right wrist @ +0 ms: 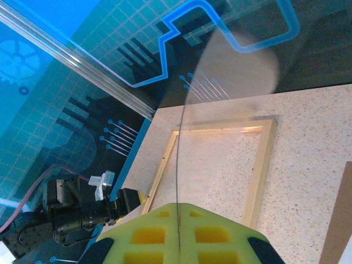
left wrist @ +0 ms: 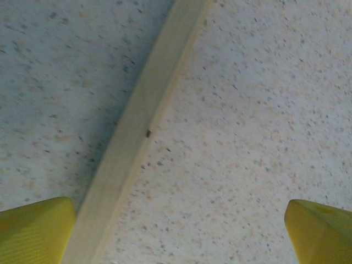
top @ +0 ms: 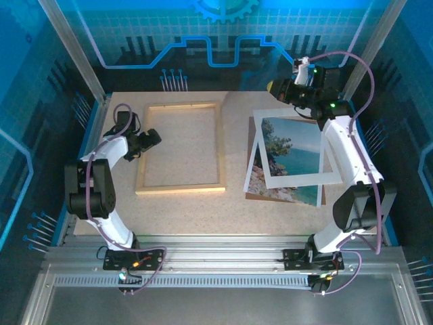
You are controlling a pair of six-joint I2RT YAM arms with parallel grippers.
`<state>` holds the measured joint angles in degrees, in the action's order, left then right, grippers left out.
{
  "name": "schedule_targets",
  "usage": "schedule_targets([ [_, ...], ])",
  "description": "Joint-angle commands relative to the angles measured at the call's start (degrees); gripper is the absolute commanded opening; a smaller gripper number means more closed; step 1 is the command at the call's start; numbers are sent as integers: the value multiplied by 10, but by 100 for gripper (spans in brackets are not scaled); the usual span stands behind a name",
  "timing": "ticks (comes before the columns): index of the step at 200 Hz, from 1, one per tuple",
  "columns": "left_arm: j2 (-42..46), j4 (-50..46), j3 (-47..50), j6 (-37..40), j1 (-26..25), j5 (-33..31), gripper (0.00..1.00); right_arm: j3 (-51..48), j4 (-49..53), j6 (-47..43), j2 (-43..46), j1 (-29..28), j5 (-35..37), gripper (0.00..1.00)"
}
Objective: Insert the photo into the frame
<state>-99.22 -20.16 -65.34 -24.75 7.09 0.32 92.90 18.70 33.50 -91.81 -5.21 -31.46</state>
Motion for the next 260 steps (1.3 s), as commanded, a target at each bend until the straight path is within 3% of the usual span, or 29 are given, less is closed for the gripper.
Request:
schedule_targets([
  [1,-12,25,2,25,14,-29,99,10,-30,3,4,-9,-2,0],
  [56,-126,2,-88,46,25,29,99,-23,-49,-13,43,-12,-7,0],
  [108,-111,46,-62,19,15,120,99,-47,-40,-40,91,-5,25,0],
  [172,-106,56,-43,-34,-68,141,99,-84,-55,-39,103,3,25,0],
  [200,-103,70,-33,-59,-99,144,99,-92,-74,-28,87,2,-7,0],
  [232,-79,66,-20,-66,-88,114,99,-86,-144,10,49,-27,-38,0],
  [260,-30,81,18,-78,-40,109,99,-24,-155,15,-3,-74,-43,0],
])
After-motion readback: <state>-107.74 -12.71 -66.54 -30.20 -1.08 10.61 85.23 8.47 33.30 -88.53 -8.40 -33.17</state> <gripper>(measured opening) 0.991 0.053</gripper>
